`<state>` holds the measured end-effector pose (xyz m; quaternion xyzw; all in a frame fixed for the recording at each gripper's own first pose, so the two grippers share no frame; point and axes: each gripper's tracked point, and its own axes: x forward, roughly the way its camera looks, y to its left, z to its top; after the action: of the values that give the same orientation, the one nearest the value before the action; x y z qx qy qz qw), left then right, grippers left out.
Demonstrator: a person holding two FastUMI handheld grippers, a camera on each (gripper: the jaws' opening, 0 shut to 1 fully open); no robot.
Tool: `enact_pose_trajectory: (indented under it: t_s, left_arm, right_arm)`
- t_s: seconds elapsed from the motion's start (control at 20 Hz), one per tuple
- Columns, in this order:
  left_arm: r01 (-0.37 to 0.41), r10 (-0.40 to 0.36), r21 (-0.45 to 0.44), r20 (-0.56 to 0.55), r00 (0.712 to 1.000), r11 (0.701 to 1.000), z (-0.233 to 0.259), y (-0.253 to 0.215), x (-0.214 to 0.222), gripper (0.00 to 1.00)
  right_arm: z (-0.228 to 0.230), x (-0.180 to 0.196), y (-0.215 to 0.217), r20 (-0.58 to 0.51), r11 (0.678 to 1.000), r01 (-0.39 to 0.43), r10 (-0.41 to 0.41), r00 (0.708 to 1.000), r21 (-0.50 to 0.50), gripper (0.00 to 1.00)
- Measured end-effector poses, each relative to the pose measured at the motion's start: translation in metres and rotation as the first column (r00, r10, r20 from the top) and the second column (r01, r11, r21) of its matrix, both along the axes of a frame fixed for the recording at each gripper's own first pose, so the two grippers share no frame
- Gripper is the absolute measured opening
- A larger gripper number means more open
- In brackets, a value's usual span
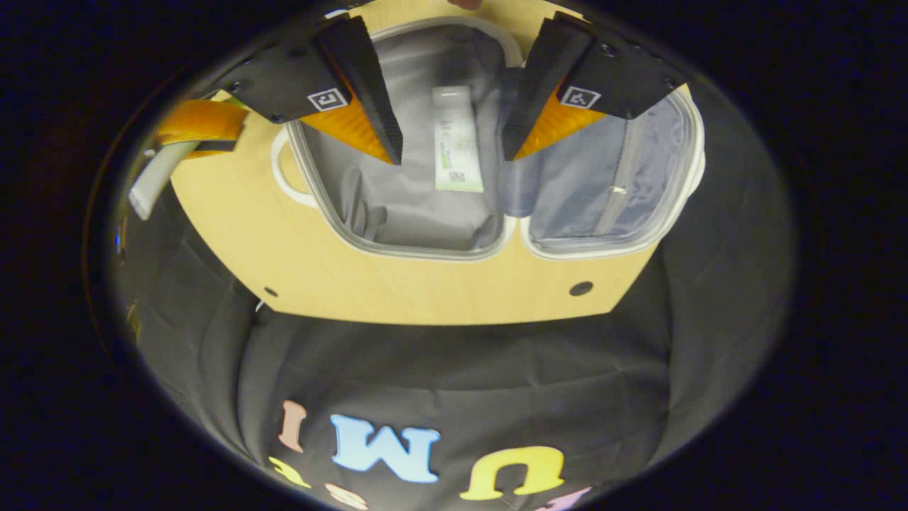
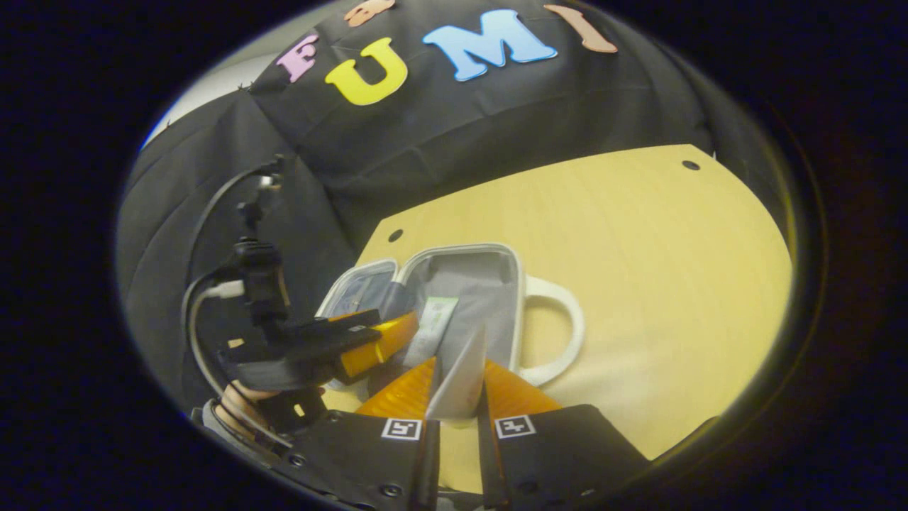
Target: First open the suitcase, pack the skin care products into it, and then close the suitcase.
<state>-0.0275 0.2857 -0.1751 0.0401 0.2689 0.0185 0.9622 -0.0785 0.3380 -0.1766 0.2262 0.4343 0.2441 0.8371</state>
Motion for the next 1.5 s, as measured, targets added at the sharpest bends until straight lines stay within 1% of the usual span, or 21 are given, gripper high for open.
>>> enact_pose_trajectory:
  t_s: [0.05, 0.2, 0.25, 0.3, 0.35, 0.45, 0.5, 0.55, 0.65, 0.7, 0.8, 0.85, 0.95, 1.1, 1.15, 1.2, 1.3, 1.35, 1.4, 1.45, 1.5]
  left_arm:
    - [-0.021, 0.021, 0.006, 0.045, 0.999, 1.000, 0.012, 0.016, -0.012, 0.93]
    - [-0.116, 0.109, 0.031, 0.156, 0.982, 0.993, 0.052, 0.076, -0.046, 0.93]
    - [-0.156, 0.148, 0.030, 0.179, 0.973, 0.987, 0.061, 0.097, -0.055, 0.93]
    - [-0.188, 0.181, 0.021, 0.191, 0.965, 0.982, 0.066, 0.114, -0.062, 0.93]
    - [-0.227, 0.220, 0.011, 0.205, 0.954, 0.974, 0.070, 0.131, -0.069, 0.93]
    - [-0.288, 0.284, -0.012, 0.224, 0.932, 0.957, 0.074, 0.169, -0.075, 0.93]
    - [-0.316, 0.312, -0.019, 0.225, 0.923, 0.949, 0.074, 0.188, -0.078, 0.93]
    - [-0.351, 0.346, -0.019, 0.221, 0.912, 0.936, 0.072, 0.210, -0.083, 0.93]
    - [-0.409, 0.401, -0.009, 0.211, 0.891, 0.913, 0.068, 0.253, -0.087, 0.93]
    - [-0.423, 0.415, -0.007, 0.201, 0.887, 0.906, 0.064, 0.272, -0.086, 0.93]
    - [-0.436, 0.430, -0.011, 0.180, 0.884, 0.900, 0.059, 0.306, -0.079, 0.93]
    - [-0.439, 0.435, -0.019, 0.169, 0.884, 0.898, 0.053, 0.323, -0.077, 0.93]
    - [-0.432, 0.438, -0.070, 0.137, 0.888, 0.899, 0.043, 0.346, -0.067, 0.93]
    - [-0.405, 0.414, -0.114, 0.081, 0.906, 0.907, 0.016, 0.383, -0.043, 0.93]
    - [-0.399, 0.410, -0.139, 0.068, 0.909, 0.906, 0.010, 0.394, -0.035, 0.93]
    - [-0.377, 0.392, -0.183, 0.053, 0.918, 0.908, 0.005, 0.401, -0.024, 0.94]
    - [-0.322, 0.341, -0.294, 0.014, 0.940, 0.900, -0.011, 0.401, -0.008, 0.93]
    - [-0.318, 0.338, -0.327, 0.004, 0.941, 0.890, -0.018, 0.406, -0.001, 0.92]
    - [-0.297, 0.317, -0.370, -0.007, 0.949, 0.880, -0.023, 0.406, 0.005, 0.90]
    - [-0.289, 0.310, -0.402, -0.013, 0.951, 0.869, -0.027, 0.406, 0.011, 0.92]
    - [-0.267, 0.298, -0.430, 0.003, 0.955, 0.862, -0.027, 0.402, 0.019, 0.81]
  right_arm:
    - [-0.011, 0.002, 0.015, -0.024, 0.999, -0.037, 0.037, 0.999, -0.008, 0.23]
    - [-0.047, 0.008, 0.041, -0.076, 0.993, -0.107, 0.103, 0.992, -0.050, 0.25]
    - [-0.053, 0.010, 0.043, -0.072, 0.991, -0.111, 0.105, 0.992, -0.071, 0.24]
    - [-0.057, 0.014, 0.041, -0.051, 0.990, -0.105, 0.100, 0.994, -0.090, 0.30]
    - [-0.058, 0.018, 0.041, -0.027, 0.991, -0.091, 0.089, 0.996, -0.102, 0.47]
    - [-0.042, 0.024, 0.029, 0.045, 0.993, -0.040, 0.045, 0.998, -0.115, 0.87]
    - [-0.031, 0.023, 0.019, 0.088, 0.993, -0.009, 0.019, 0.996, -0.118, 0.89]
    - [-0.019, 0.025, 0.009, 0.141, 0.992, 0.030, -0.012, 0.990, -0.121, 0.94]
    - [0.005, 0.031, -0.022, 0.256, 0.983, 0.118, -0.079, 0.963, -0.141, 0.95]
    - [0.017, 0.033, -0.042, 0.310, 0.973, 0.165, -0.108, 0.945, -0.163, 0.95]
    - [0.037, 0.037, -0.083, 0.409, 0.941, 0.260, -0.156, 0.899, -0.214, 0.96]
    - [0.043, 0.037, -0.103, 0.441, 0.921, 0.306, -0.176, 0.880, -0.242, 0.95]
    - [0.052, 0.034, -0.137, 0.458, 0.881, 0.374, -0.215, 0.863, -0.289, 0.95]
    - [0.065, 0.030, -0.176, 0.469, 0.824, 0.472, -0.298, 0.831, -0.313, 0.95]
    - [0.067, 0.028, -0.186, 0.466, 0.807, 0.496, -0.322, 0.824, -0.320, 0.95]
    - [0.068, 0.026, -0.194, 0.456, 0.794, 0.515, -0.345, 0.820, -0.325, 0.95]
    - [0.069, 0.022, -0.202, 0.433, 0.781, 0.536, -0.383, 0.816, -0.322, 0.95]
    - [0.068, 0.021, -0.205, 0.420, 0.776, 0.542, -0.396, 0.817, -0.323, 0.95]
    - [0.068, 0.020, -0.207, 0.410, 0.773, 0.548, -0.409, 0.815, -0.320, 0.95]
    - [0.068, 0.022, -0.210, 0.406, 0.770, 0.554, -0.417, 0.813, -0.317, 0.95]
    - [0.069, 0.023, -0.215, 0.408, 0.764, 0.561, -0.424, 0.809, -0.319, 0.95]
